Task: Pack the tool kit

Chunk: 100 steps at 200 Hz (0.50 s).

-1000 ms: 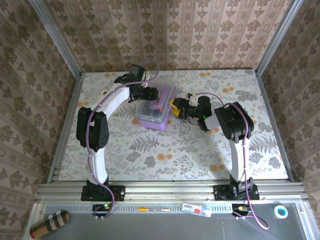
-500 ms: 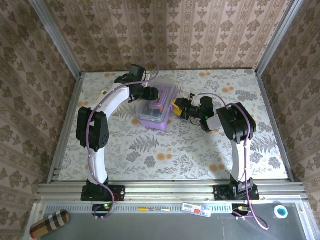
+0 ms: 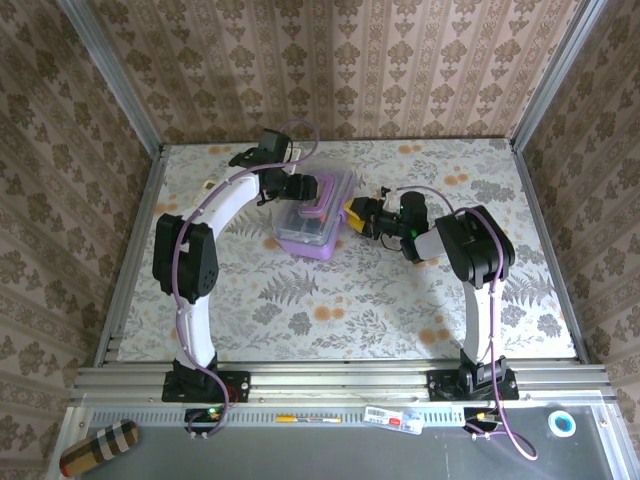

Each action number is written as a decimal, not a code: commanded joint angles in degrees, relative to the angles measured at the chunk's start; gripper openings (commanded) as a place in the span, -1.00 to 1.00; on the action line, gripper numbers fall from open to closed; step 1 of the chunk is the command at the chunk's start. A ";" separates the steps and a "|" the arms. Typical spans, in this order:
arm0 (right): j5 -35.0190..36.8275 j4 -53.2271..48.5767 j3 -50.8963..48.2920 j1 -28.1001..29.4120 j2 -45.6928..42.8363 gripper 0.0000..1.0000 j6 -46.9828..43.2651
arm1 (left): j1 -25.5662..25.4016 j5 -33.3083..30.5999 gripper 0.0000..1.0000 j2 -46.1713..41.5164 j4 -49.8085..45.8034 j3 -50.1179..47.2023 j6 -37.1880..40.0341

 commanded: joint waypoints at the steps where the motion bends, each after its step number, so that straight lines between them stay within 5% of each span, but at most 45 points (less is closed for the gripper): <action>1: 0.45 -3.85 2.22 0.11 -2.69 0.02 -3.17 | -1.75 5.98 0.14 8.40 -9.97 -5.04 -1.43; 100: 0.71 -6.91 2.10 0.71 -5.12 0.01 -5.34 | -2.89 4.82 0.15 8.79 -10.92 -4.35 -0.99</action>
